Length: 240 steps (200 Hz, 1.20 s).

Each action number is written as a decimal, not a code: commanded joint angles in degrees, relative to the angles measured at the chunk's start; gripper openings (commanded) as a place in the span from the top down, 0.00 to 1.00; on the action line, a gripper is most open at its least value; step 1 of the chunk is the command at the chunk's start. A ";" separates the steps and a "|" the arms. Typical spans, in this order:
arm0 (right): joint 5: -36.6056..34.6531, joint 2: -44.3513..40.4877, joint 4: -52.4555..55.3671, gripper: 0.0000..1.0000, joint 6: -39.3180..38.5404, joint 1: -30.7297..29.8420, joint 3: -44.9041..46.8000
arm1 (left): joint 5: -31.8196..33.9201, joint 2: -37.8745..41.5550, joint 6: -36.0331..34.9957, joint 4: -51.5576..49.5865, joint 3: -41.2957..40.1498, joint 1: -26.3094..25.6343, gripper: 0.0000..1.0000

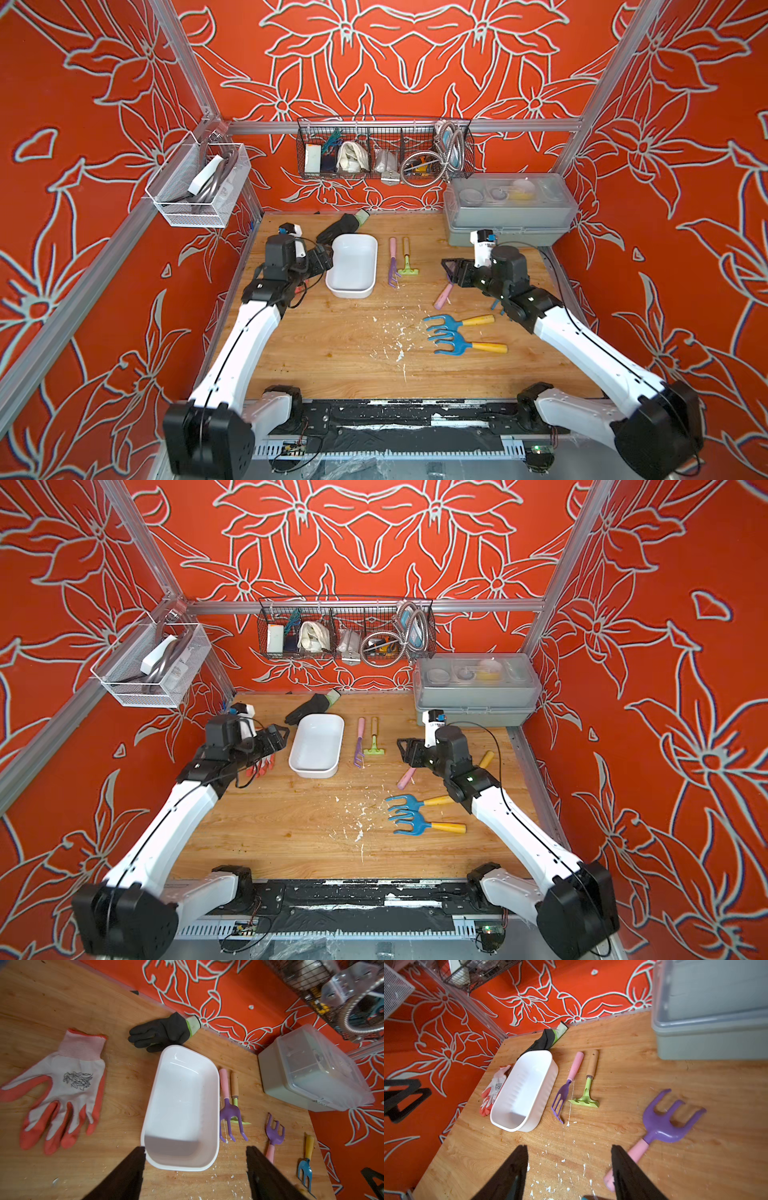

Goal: Put the rake into the storage box
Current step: Pick up the storage box at the center of the board.

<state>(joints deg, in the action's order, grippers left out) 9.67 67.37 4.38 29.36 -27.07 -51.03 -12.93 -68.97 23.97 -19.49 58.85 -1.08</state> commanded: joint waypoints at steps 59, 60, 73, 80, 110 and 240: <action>-0.75 3.59 -4.71 0.37 -4.05 -6.98 1.98 | -9.69 -14.39 -3.55 -3.97 4.19 3.89 0.30; -0.77 3.57 -4.77 0.37 -4.10 -7.09 1.94 | -9.68 -14.59 -3.61 -3.97 4.27 3.94 0.30; -2.14 3.81 -5.32 0.36 -5.64 -9.16 2.07 | -9.48 -16.98 -4.46 -4.02 5.07 3.98 0.31; -2.86 3.90 -5.64 0.36 -6.60 -10.17 2.07 | -8.96 -18.27 -5.20 -4.20 5.43 4.22 0.33; -3.18 5.10 -3.70 0.36 -8.19 -11.42 0.17 | -5.25 -22.39 -7.98 -6.56 6.36 5.53 0.38; -4.92 0.83 -2.62 0.37 -9.95 -11.56 1.54 | 9.41 -27.97 -16.11 -7.06 11.81 0.81 0.42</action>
<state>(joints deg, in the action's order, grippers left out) 5.93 69.95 1.43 20.08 -38.30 -49.01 -8.36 -93.56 11.22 -25.17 66.76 1.89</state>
